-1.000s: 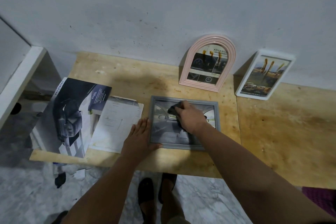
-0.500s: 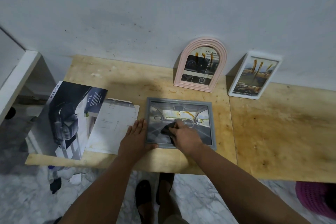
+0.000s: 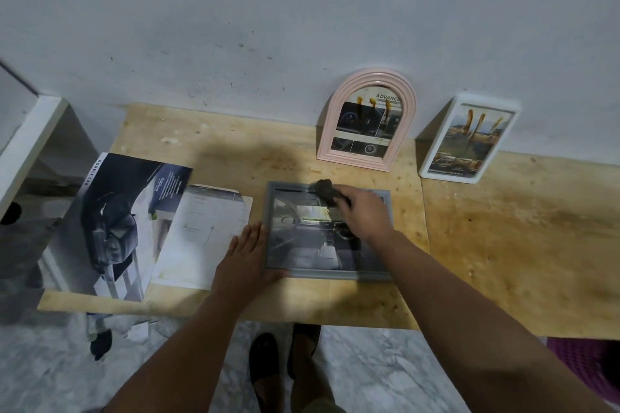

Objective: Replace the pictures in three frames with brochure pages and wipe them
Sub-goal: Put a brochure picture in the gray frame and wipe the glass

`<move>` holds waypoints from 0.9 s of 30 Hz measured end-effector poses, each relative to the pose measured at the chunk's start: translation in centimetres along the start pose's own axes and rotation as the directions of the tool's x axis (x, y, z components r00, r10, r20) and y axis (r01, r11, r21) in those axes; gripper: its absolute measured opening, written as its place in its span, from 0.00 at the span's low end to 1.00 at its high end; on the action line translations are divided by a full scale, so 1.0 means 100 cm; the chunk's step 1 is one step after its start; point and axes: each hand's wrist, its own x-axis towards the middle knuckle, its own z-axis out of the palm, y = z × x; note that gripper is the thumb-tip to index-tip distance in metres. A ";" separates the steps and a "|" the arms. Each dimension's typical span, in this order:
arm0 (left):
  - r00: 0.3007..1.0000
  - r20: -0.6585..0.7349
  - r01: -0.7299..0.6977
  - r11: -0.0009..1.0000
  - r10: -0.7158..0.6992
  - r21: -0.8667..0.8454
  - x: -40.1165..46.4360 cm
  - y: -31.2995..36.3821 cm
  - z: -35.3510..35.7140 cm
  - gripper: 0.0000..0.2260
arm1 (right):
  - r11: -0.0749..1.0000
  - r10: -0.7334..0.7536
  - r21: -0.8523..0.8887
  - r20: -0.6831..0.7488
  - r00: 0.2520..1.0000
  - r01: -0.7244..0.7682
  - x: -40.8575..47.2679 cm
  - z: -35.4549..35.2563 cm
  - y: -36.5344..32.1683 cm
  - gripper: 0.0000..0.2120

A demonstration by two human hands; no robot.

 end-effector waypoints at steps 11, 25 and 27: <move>1.000 0.009 -0.008 1.000 0.008 0.001 0.001 0.000 0.000 0.50 | 0.804 -0.289 -0.467 0.236 0.928 0.369 -0.010 0.042 0.018 0.13; 1.000 0.024 0.012 0.997 -0.014 0.083 -0.001 0.005 -0.007 0.49 | 1.000 -0.031 0.010 0.234 0.972 0.029 -0.063 0.029 0.004 0.14; 0.999 0.033 0.016 0.996 -0.019 0.084 0.000 0.006 -0.009 0.49 | 0.863 0.210 0.429 0.174 0.962 -0.266 -0.066 0.016 0.008 0.12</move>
